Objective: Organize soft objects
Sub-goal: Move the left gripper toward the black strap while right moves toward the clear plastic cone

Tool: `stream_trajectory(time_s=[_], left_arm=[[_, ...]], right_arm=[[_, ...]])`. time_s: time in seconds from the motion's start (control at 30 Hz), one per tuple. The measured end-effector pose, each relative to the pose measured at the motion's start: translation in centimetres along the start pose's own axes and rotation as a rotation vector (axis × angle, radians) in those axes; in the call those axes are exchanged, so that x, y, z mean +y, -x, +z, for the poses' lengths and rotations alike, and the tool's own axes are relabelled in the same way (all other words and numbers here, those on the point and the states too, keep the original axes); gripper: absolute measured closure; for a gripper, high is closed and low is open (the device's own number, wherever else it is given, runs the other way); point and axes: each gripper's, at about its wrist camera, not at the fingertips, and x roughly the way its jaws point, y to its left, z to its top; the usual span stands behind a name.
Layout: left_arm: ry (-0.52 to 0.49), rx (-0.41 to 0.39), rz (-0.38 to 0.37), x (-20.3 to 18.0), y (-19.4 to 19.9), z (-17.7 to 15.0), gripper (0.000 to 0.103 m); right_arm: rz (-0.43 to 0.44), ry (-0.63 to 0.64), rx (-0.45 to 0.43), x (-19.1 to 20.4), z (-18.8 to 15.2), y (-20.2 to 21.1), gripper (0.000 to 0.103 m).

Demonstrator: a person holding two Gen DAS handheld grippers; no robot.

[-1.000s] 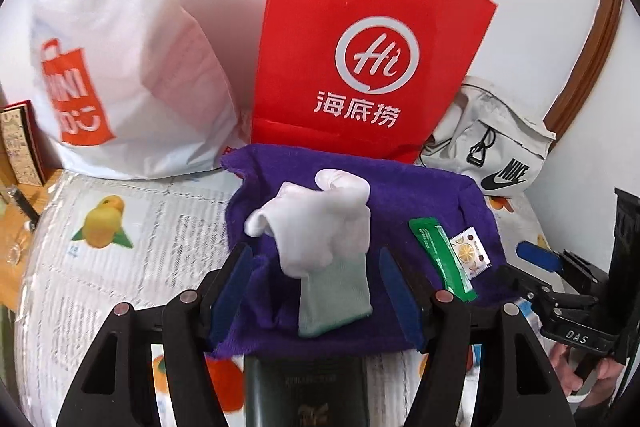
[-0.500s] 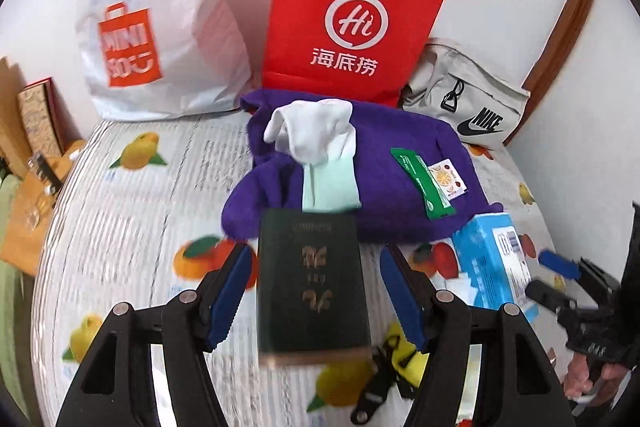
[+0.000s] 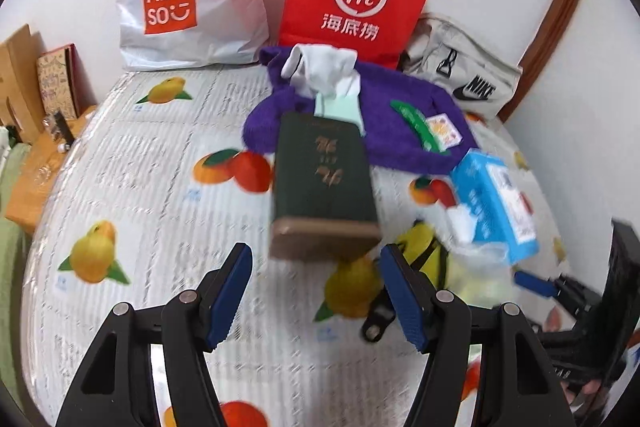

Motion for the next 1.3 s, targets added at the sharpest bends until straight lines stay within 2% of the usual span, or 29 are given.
stream_trajectory(time_s=[0.07,0.17,0.3,0.37,0.43,0.5,0.6,0.7,0.87,1.0,1.17,1.2,1.3], left_arm=[[-0.017,0.007,0.031,0.1,0.0,-1.0,0.038],[-0.013,0.026,0.026,0.6,0.0,-2.4,0.038],[0.017,0.047,0.030,1.5,-0.2,-3.7,0.038],[0.024,0.062,0.030,1.7,-0.3,-4.3,0.038],[0.024,0.067,0.029,1.6,-0.3,-4.7,0.038],[0.024,0.068,0.023,1.5,-0.4,-5.1,0.038],[0.012,0.069,0.000,1.0,-0.7,-5.4,0.038],[-0.008,0.072,-0.017,0.1,-1.3,-5.8,0.038],[-0.082,0.089,-0.037,-2.1,-3.0,-6.4,0.038],[-0.156,0.094,-0.035,-4.0,-4.5,-6.6,0.038],[-0.295,0.069,0.044,-6.5,-5.9,-6.7,0.039],[-0.308,0.064,0.053,-6.6,-6.0,-6.7,0.040],[-0.345,0.051,0.018,-7.2,-5.9,-6.6,0.067]], right_arm=[[-0.011,0.017,0.011,0.7,-0.2,-0.6,0.032],[-0.017,0.051,0.027,2.0,-0.5,-1.5,0.031],[-0.066,0.092,-0.009,3.5,-0.8,-1.7,0.032],[-0.091,0.104,-0.029,3.7,-0.9,-1.6,0.046],[-0.114,0.119,-0.038,3.8,-0.9,-1.5,0.075],[-0.107,0.127,-0.054,3.7,-1.0,-1.0,0.086],[-0.053,0.120,-0.090,3.6,-1.1,-0.3,0.097],[-0.013,0.113,-0.131,3.4,-1.3,0.8,0.101],[0.041,0.078,-0.207,2.7,-1.4,3.6,0.101],[0.021,0.057,-0.261,1.7,-1.6,5.7,0.101],[0.004,0.003,-0.289,-0.7,-2.1,7.2,0.101],[-0.002,-0.003,-0.287,-1.1,-2.2,7.2,0.101],[-0.036,-0.031,-0.282,-2.8,-2.8,7.4,0.101]])
